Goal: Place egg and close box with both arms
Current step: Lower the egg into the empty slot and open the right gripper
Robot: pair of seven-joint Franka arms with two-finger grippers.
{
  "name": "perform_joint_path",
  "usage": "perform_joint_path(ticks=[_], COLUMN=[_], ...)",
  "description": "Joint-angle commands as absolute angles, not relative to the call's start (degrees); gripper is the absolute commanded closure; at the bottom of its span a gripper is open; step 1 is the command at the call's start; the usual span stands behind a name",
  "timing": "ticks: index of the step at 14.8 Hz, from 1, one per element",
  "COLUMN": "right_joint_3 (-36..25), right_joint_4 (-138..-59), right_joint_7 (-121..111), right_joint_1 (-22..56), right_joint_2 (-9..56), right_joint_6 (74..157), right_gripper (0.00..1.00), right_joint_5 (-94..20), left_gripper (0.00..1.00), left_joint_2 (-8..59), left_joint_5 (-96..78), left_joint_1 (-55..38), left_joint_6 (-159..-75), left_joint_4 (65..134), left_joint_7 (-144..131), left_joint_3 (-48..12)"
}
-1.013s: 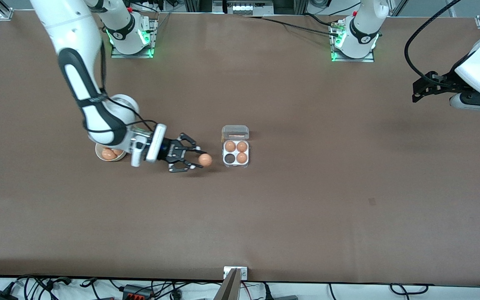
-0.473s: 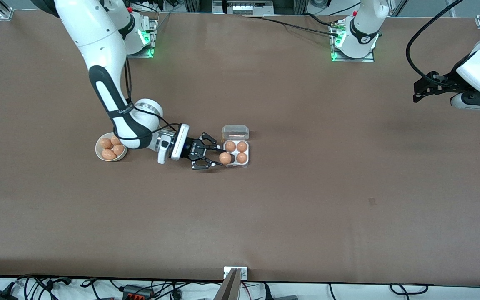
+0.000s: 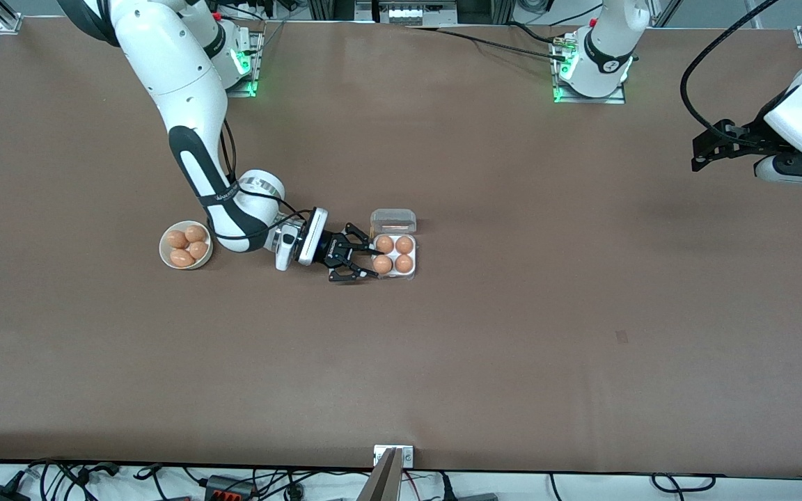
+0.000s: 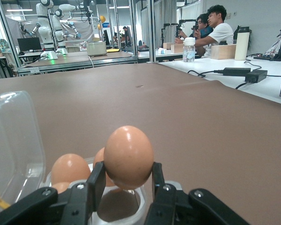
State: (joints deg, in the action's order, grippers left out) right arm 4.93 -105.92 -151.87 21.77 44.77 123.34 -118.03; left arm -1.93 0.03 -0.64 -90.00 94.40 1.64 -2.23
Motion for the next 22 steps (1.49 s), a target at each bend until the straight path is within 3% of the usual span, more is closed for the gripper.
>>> perform_joint_path(ticks=[1,11,14,15,17,22], right_joint_3=[4.92,4.92,4.92,4.92,4.92,4.83], right_joint_4=[-104.85,-105.47,-105.82,-105.82,-105.91,-105.91], right_joint_7=[-155.13,-157.76,-157.76,-157.68,-157.06,-157.32], right_joint_1=[22.59,23.38,23.2,23.2,23.2,23.03], right_joint_2=[45.87,46.23,46.23,46.23,46.32,45.36], right_joint_6=[125.07,124.98,124.98,124.98,124.98,124.89], right_gripper=[0.7,0.67,0.49,0.28,0.0,0.0], right_joint_5=[-119.88,-119.97,-119.97,-120.06,-120.06,-120.32], left_gripper=[0.0,0.0,0.0,0.0,0.0,0.0], left_joint_2=[-2.11,-2.11,-2.11,-2.11,-2.11,-2.11], left_joint_5=[0.09,0.09,0.09,0.09,0.09,-0.09], left_joint_1=[-0.62,-0.62,-0.7,-0.62,-0.62,-0.62], left_joint_6=[-88.86,-88.51,-88.51,-88.42,-88.42,-88.42], left_joint_4=[93.43,93.43,93.43,93.43,93.43,93.43], left_joint_7=[2.81,2.81,2.81,2.81,2.81,2.11], left_joint_3=[-1.93,-1.93,-2.02,-2.02,-2.02,-2.02])
